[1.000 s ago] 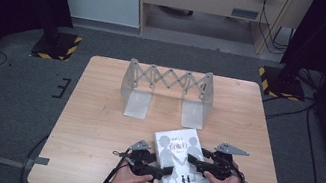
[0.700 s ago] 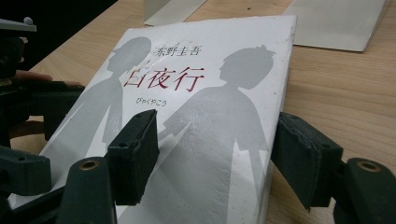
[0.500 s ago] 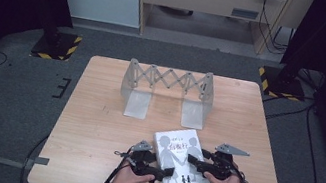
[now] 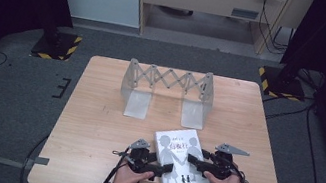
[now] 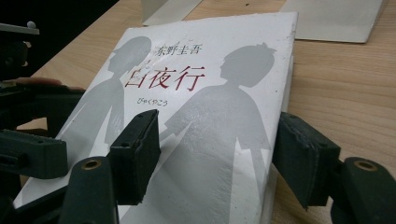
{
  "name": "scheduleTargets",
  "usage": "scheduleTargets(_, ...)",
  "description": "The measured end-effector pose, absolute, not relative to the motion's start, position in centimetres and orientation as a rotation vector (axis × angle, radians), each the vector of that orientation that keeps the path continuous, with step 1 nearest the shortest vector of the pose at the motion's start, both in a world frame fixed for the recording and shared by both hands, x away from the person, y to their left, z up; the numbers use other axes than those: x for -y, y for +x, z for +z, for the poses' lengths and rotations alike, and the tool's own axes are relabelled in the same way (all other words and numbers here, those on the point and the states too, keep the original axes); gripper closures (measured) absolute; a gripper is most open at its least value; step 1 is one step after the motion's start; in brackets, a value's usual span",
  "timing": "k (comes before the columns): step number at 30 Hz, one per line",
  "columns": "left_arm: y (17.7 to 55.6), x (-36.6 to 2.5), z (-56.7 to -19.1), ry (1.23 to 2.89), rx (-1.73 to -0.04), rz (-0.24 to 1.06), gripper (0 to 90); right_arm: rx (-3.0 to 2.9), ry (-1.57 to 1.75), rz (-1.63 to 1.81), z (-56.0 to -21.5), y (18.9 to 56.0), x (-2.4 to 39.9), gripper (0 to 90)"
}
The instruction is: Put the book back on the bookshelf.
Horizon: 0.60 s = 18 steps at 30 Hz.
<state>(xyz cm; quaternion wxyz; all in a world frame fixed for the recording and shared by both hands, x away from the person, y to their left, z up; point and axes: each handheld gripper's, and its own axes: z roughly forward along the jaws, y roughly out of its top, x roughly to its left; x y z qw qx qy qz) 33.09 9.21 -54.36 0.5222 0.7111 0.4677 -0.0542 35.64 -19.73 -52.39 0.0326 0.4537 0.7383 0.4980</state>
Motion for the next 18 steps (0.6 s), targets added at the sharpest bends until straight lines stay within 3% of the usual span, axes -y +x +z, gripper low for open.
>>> scheduleTargets(8,33.3,-9.6,-54.2,1.709,-1.124,-0.163,14.4,-2.248,1.381,1.559,-52.4,35.5,19.4,36.2)
scheduleTargets(12,33.4,-9.9,-53.7,1.697,-1.112,-0.165,18.8,-2.217,1.387,1.602,-52.1,35.4,19.6,43.2)
scheduleTargets(18,33.4,-9.9,-53.1,1.717,-1.075,-0.145,21.0,-2.195,1.35,1.63,-51.7,35.2,20.0,44.5)
